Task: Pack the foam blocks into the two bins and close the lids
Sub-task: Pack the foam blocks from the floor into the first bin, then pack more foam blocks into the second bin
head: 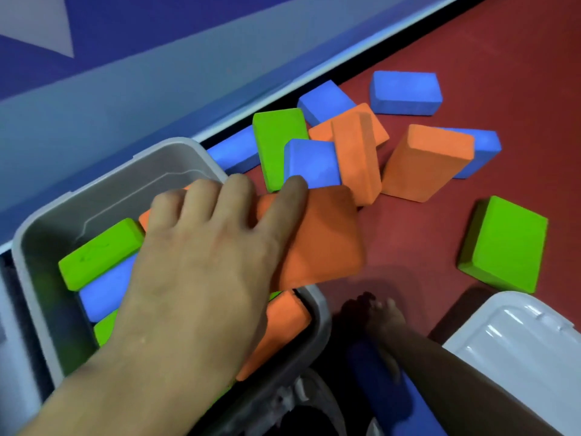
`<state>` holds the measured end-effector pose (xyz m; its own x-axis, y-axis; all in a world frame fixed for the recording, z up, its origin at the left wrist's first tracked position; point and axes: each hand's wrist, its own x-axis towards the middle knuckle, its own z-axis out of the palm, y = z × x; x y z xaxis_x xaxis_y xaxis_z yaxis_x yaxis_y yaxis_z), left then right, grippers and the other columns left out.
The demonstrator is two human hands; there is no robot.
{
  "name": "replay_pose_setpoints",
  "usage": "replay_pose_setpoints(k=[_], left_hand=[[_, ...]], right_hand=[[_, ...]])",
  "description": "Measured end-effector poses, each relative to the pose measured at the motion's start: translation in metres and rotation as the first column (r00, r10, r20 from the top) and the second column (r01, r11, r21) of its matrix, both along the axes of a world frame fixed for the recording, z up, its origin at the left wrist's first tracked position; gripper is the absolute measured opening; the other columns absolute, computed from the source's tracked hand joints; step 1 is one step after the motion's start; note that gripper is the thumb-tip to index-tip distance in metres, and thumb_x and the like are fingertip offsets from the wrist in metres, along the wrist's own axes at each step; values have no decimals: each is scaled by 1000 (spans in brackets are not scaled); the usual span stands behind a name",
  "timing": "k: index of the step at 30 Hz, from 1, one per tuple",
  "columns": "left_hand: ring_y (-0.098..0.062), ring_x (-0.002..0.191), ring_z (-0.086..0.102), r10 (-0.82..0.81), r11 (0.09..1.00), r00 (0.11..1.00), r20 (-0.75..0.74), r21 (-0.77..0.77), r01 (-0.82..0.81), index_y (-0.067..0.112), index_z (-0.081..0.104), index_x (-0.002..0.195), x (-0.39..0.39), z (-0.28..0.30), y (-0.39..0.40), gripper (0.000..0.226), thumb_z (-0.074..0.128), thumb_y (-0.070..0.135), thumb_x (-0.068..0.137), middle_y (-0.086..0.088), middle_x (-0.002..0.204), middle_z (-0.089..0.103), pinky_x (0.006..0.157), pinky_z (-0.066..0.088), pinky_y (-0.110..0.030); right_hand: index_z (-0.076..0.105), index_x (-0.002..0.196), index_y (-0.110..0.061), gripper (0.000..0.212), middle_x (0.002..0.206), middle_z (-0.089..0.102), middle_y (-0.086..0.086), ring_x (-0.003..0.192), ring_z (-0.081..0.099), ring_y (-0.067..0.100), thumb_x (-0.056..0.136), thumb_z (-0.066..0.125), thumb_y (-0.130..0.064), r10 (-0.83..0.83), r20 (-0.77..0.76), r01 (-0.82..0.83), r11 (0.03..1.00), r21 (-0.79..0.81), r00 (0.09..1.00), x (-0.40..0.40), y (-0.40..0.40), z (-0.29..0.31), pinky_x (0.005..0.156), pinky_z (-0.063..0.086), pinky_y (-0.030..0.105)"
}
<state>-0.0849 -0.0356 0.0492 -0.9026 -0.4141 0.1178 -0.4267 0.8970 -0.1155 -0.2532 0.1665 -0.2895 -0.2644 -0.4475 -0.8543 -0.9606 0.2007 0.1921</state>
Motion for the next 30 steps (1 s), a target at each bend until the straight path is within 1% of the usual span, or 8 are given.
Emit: replay_pose_setpoints(k=[3, 7, 9, 12, 16, 20, 26, 30], left_hand=[[-41, 81, 51, 54, 998, 998, 22, 42, -55, 18, 51, 134, 19, 3, -3, 99, 88, 19, 41, -19, 95, 57, 72, 28, -47], [-40, 77, 52, 66, 996, 995, 70, 54, -70, 16, 55, 129, 56, 5, -7, 97, 87, 19, 37, -19, 91, 57, 69, 32, -47], [-40, 80, 52, 102, 994, 992, 71, 43, -105, 16, 56, 128, 81, 6, -12, 98, 87, 19, 35, -17, 91, 57, 70, 38, -50], [-42, 93, 53, 231, 973, 973, 16, 16, -231, 16, 57, 128, 125, 9, -20, 100, 88, 15, 32, -18, 98, 60, 92, 37, -62], [-43, 97, 51, 435, 900, 895, -99, 37, -433, 13, 54, 126, 189, 23, -22, 90, 77, 15, 39, -22, 106, 59, 102, 25, -66], [-45, 98, 49, 600, 799, 789, -132, 43, -600, 10, 53, 121, 265, 40, -28, 89, 71, 1, 34, -18, 105, 57, 101, 26, -65], [-45, 101, 51, 779, 627, 624, -63, 51, -777, 15, 51, 118, 392, 17, -23, 91, 72, 6, 30, -14, 104, 58, 95, 32, -64], [-49, 106, 48, 851, 521, 523, 43, 50, -852, 16, 53, 118, 455, -17, -12, 94, 81, 11, 29, -15, 100, 58, 99, 24, -69]], right_hand=[[25, 151, -17, 58, 160, 13, 9, 145, 12, 31, 99, 45, -33, -93, 59, 95, 995, -20, 994, -5, 8, 25, 114, 17, 49], [4, 154, -10, 144, 161, 3, 9, 147, 8, 27, 48, 78, -73, -230, 225, 219, 973, 73, 947, -15, -4, 111, 118, 14, 33], [20, 148, -13, 129, 151, 29, 5, 136, 33, 26, 47, 75, -73, -256, 190, 277, 956, -95, 948, -20, -14, 162, 108, 29, 34], [21, 145, -26, 108, 134, 41, 0, 122, 42, 26, 56, 60, -74, -95, 20, 94, 899, -428, 995, -27, -33, 245, 96, 31, 42], [53, 116, -20, 89, 102, 54, 3, 98, 57, 31, 37, 71, -59, 27, -241, -204, 631, -749, 970, -27, -66, 353, 74, 43, 43], [51, 110, -20, 79, 98, 58, 2, 92, 59, 31, 45, 71, -58, 2, -247, -226, 412, -883, 969, 41, -113, 436, 71, 42, 41], [38, 134, -21, 99, 115, 54, 3, 102, 53, 31, 49, 68, -62, 341, -25, -111, 236, -965, 940, 239, -189, 402, 86, 45, 47], [38, 134, -22, 86, 112, 54, 0, 97, 54, 29, 58, 68, -50, 532, 45, -60, 178, -982, 845, 356, -212, 360, 83, 44, 44]])
